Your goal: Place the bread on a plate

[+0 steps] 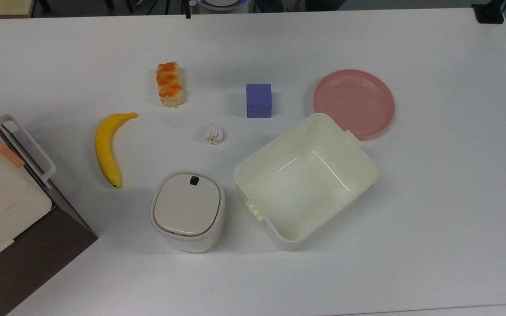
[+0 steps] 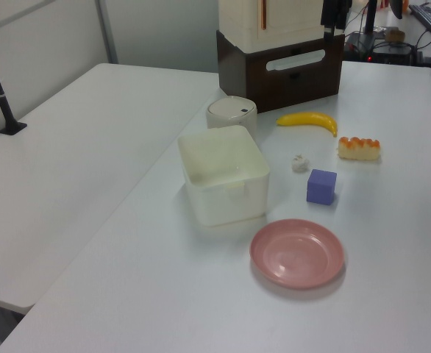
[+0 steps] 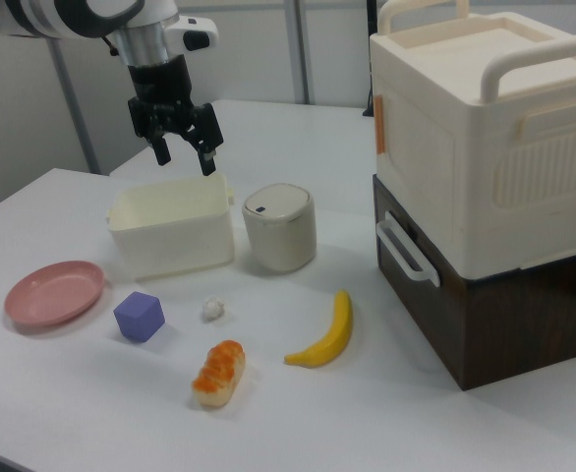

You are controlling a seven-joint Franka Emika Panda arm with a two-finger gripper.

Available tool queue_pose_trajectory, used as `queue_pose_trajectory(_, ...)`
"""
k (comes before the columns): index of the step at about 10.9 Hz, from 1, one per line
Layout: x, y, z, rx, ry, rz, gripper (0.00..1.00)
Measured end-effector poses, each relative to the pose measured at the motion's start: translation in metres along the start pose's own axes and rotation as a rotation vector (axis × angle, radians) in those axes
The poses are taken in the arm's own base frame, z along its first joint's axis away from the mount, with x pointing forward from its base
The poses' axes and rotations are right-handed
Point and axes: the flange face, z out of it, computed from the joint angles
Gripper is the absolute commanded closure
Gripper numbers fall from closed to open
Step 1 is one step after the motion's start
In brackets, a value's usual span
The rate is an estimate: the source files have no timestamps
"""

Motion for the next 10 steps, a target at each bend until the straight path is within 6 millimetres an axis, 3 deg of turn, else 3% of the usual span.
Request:
queue_pose_trajectory(7, -0.008, 0.000, 0.009, -0.002, -0.076, -0.023, 0.00)
queue_pose_trajectory(9, -0.013, 0.002, 0.028, -0.018, -0.144, -0.086, 0.00)
queue_pose_trajectory(10, -0.015, 0.003, 0.046, -0.042, -0.186, -0.108, 0.00)
